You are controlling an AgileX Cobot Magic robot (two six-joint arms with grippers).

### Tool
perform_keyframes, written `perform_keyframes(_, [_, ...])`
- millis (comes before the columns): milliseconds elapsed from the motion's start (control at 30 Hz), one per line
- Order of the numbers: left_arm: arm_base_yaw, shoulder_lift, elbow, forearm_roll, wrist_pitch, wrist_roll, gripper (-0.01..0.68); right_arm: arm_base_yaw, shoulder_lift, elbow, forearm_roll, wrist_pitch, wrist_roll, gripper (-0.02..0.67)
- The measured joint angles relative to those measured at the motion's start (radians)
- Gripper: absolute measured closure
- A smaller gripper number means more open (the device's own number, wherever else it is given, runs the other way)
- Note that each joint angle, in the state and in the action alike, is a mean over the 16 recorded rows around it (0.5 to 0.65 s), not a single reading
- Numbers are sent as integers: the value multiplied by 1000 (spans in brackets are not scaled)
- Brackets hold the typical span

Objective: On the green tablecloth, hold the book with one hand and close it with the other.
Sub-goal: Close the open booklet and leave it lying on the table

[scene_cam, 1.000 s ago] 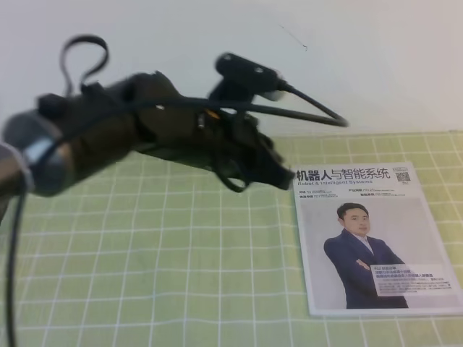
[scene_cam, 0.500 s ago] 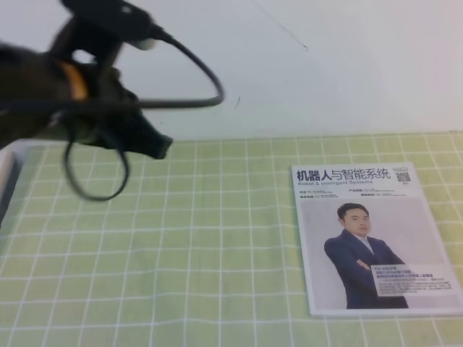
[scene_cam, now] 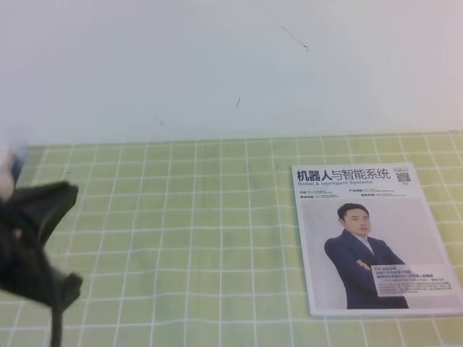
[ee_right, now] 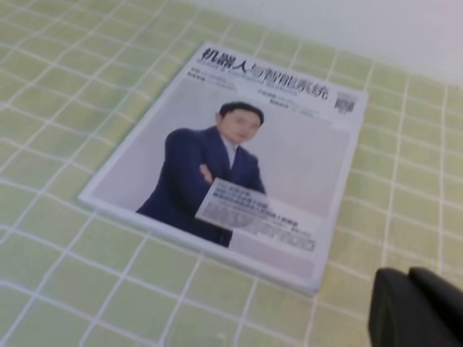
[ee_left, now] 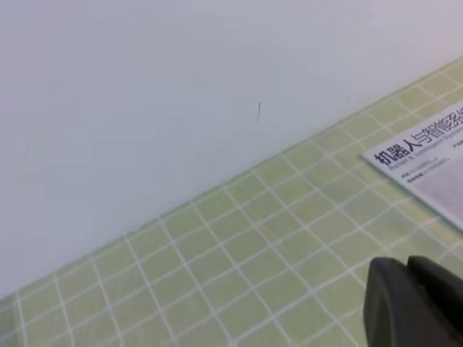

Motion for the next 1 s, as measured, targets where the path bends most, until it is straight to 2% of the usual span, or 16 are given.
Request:
perform_keyframes(300, [0, -135, 133, 0, -53, 0, 676, 0, -10, 63, 18, -27, 11, 652])
perform_keyframes(700, [3, -152, 148, 3, -58, -7, 676, 0, -10, 72, 22, -40, 13, 652])
perform_keyframes(1000, [46, -169, 154, 47, -60, -77, 676, 0, -10, 72, 25, -40, 13, 652])
